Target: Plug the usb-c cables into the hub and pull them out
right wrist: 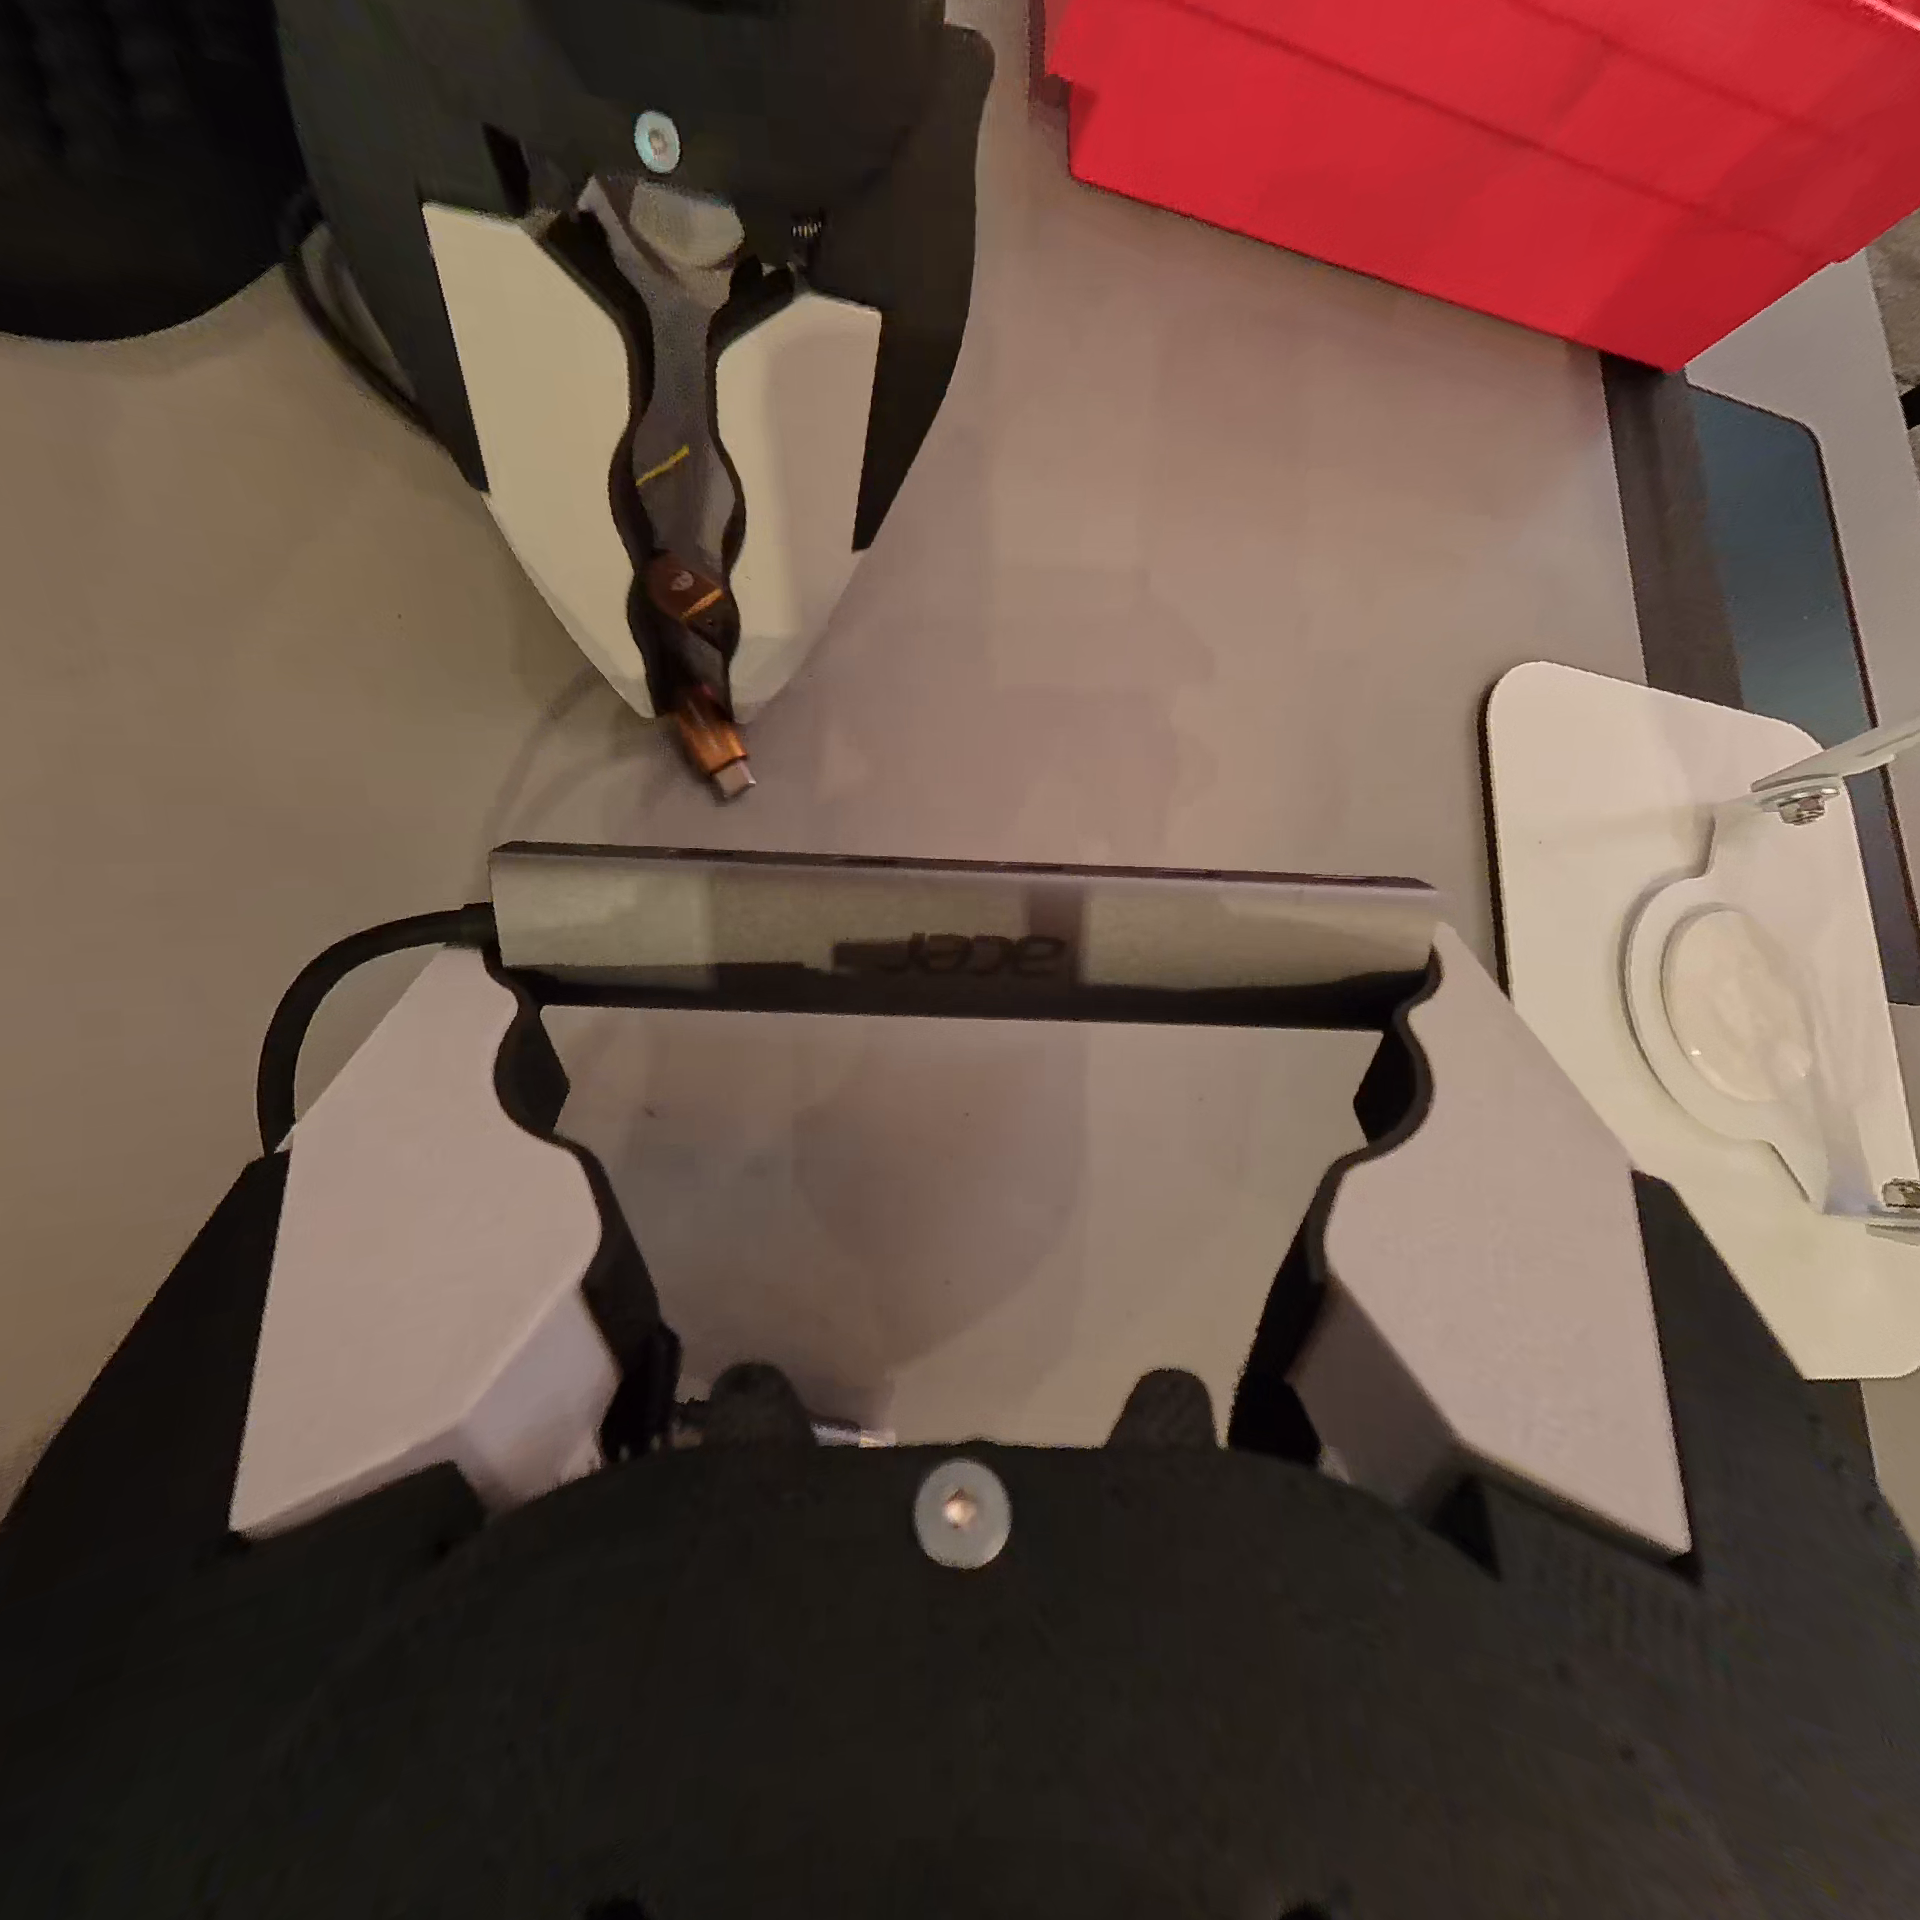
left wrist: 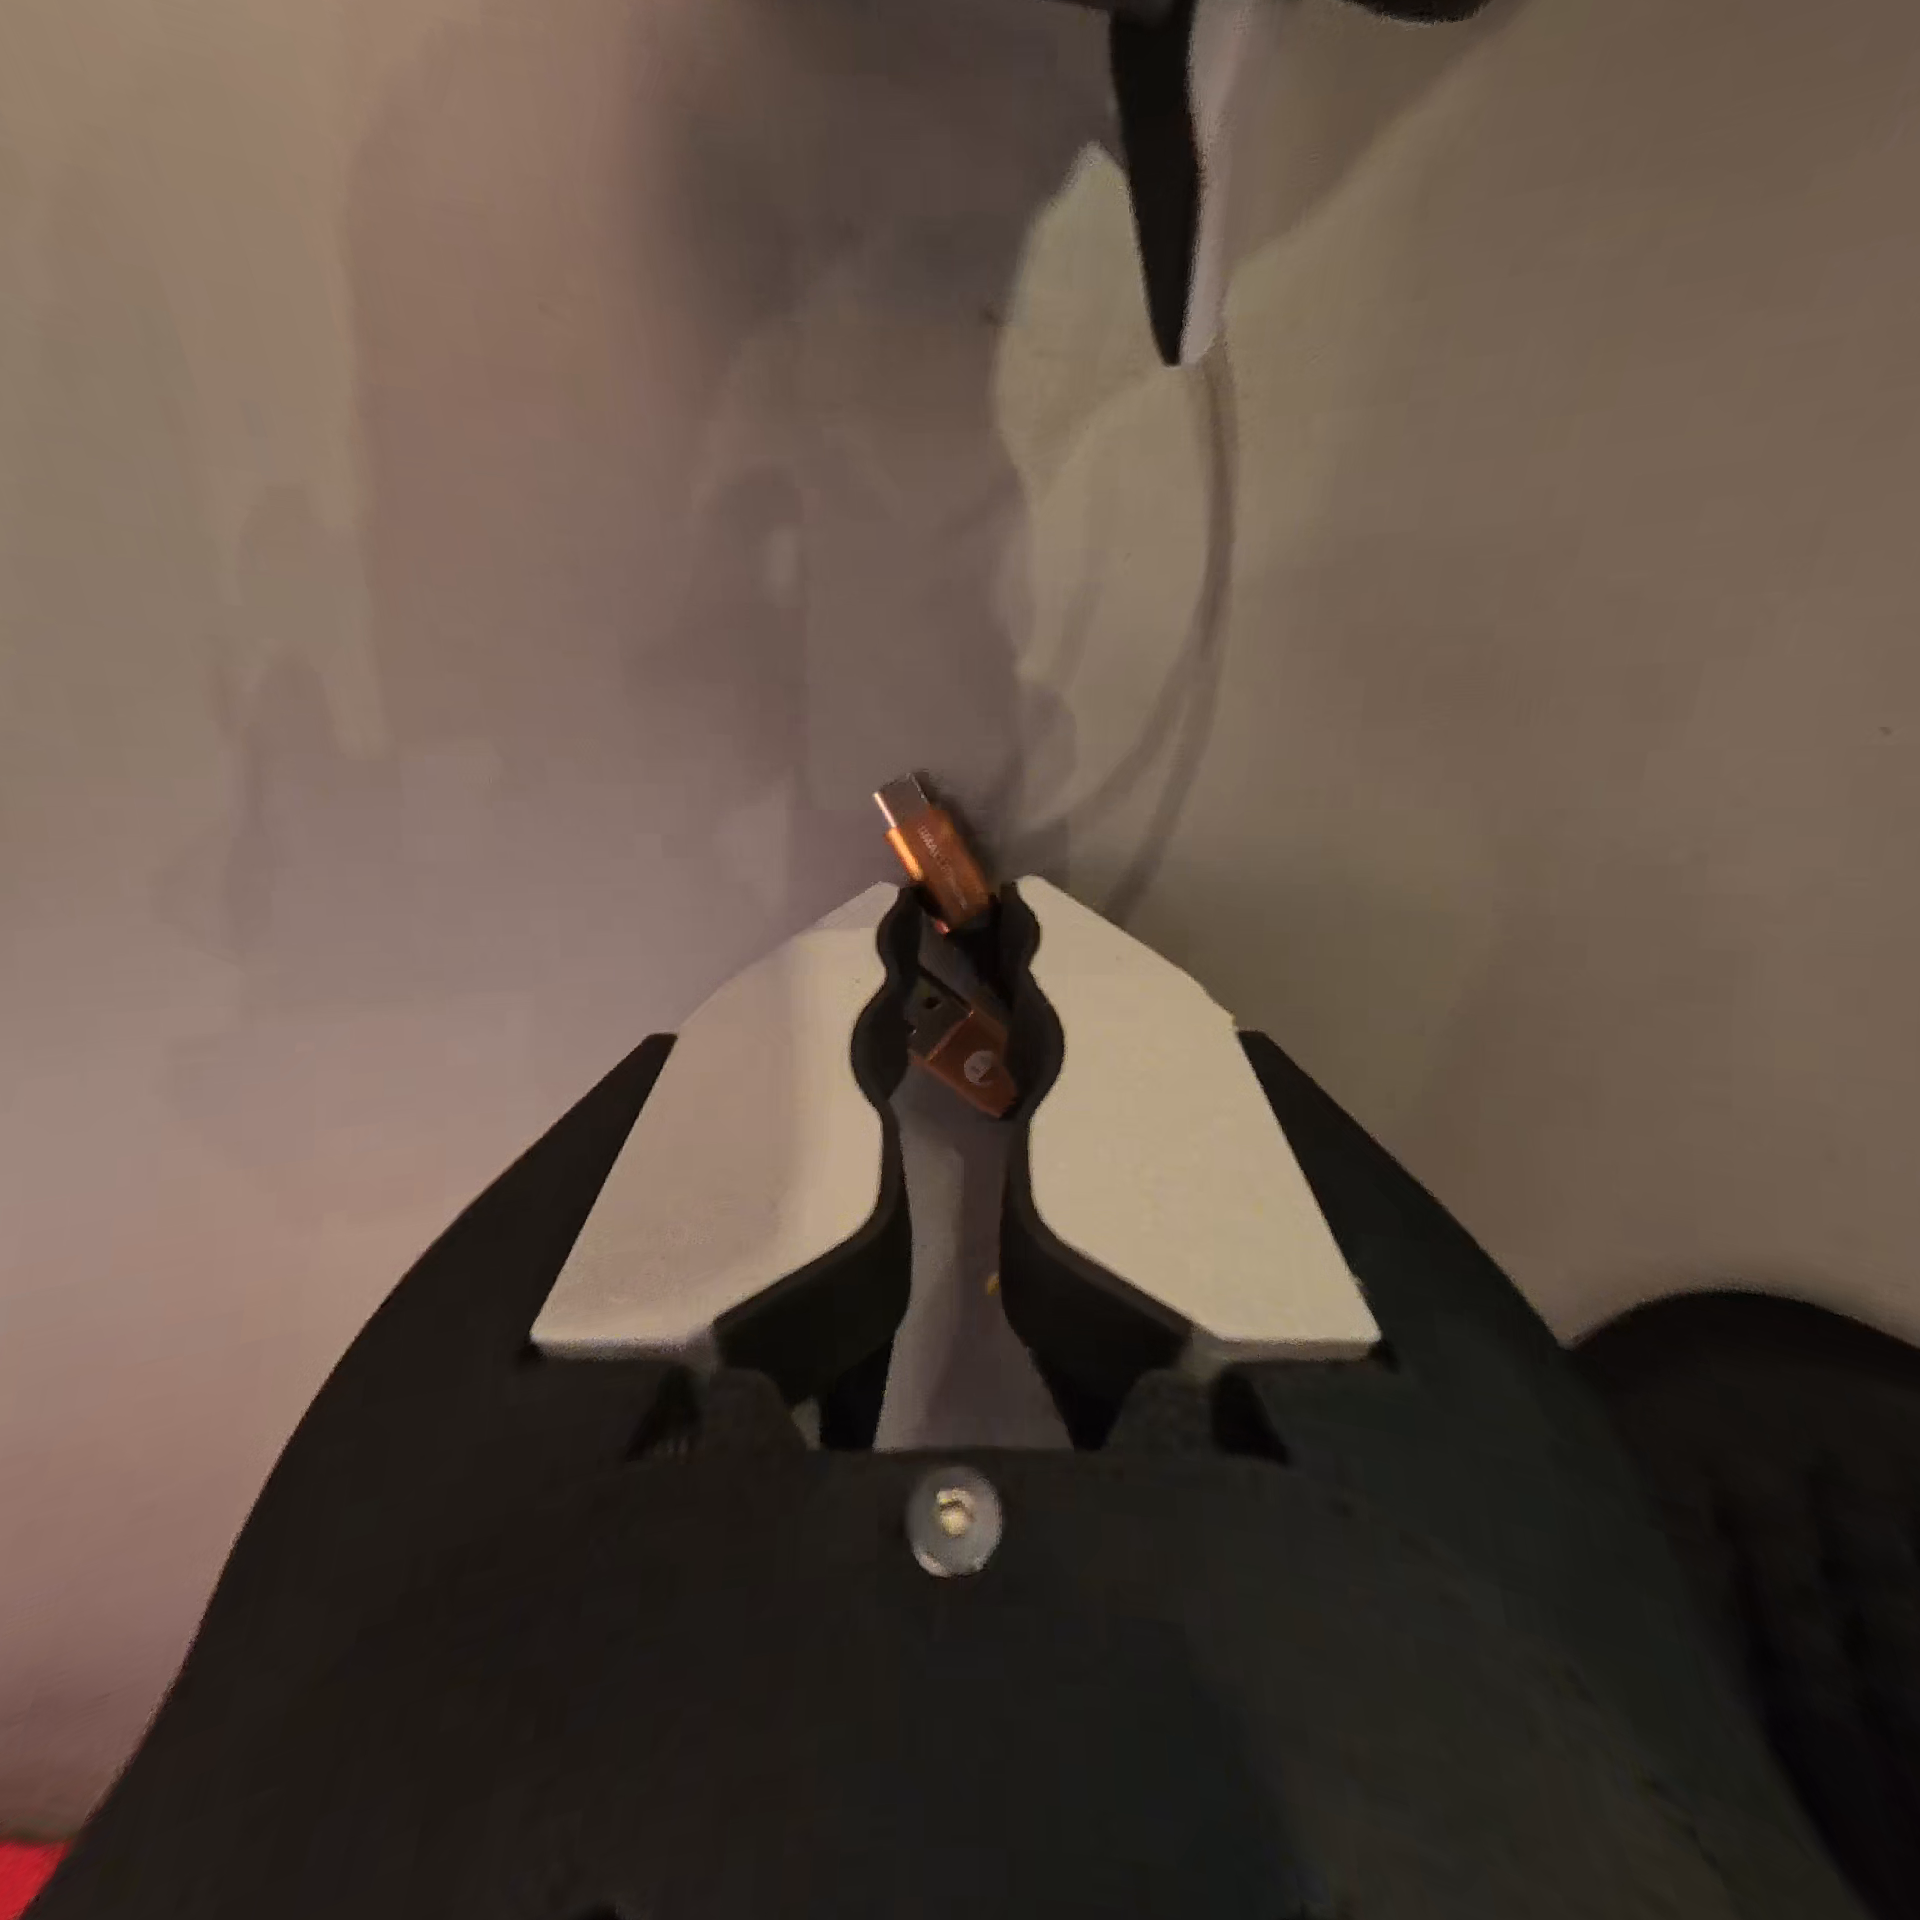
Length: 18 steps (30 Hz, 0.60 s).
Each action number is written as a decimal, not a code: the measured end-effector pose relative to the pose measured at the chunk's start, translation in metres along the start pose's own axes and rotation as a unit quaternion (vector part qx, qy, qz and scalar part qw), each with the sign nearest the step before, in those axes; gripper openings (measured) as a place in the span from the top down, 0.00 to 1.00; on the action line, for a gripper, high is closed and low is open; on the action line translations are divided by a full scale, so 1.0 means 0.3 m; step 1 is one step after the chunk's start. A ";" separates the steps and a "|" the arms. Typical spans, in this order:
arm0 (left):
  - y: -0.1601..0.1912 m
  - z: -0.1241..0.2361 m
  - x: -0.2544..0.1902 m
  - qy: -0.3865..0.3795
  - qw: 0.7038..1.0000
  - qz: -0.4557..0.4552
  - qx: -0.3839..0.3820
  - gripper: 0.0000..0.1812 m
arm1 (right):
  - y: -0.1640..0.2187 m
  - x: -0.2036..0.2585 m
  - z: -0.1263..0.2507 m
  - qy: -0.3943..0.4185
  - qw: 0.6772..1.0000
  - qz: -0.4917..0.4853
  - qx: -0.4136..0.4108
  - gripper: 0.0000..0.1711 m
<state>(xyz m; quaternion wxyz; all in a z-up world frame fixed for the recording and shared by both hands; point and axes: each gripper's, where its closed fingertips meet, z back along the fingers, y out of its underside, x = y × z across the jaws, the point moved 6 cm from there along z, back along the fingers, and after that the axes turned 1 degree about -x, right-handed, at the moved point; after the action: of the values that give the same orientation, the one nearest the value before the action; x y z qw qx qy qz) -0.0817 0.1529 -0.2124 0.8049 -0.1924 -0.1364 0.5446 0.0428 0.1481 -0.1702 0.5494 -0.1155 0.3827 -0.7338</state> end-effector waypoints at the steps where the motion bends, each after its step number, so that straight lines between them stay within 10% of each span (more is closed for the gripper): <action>1: -0.003 -0.003 0.006 -0.023 1.000 0.000 0.001 0.88 | 0.001 0.000 0.000 0.000 1.000 0.001 0.001 0.11; 18: 0.046 0.005 -0.070 -0.269 0.958 0.104 -0.004 0.94 | -0.015 0.010 -0.002 0.004 1.000 0.009 -0.001 0.11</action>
<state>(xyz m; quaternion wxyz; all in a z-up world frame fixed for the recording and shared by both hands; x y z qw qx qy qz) -0.1014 0.1381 -0.2175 0.6768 -0.0555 -0.3293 0.6561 0.0380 0.1461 -0.1682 0.5544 -0.1098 0.3866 -0.7288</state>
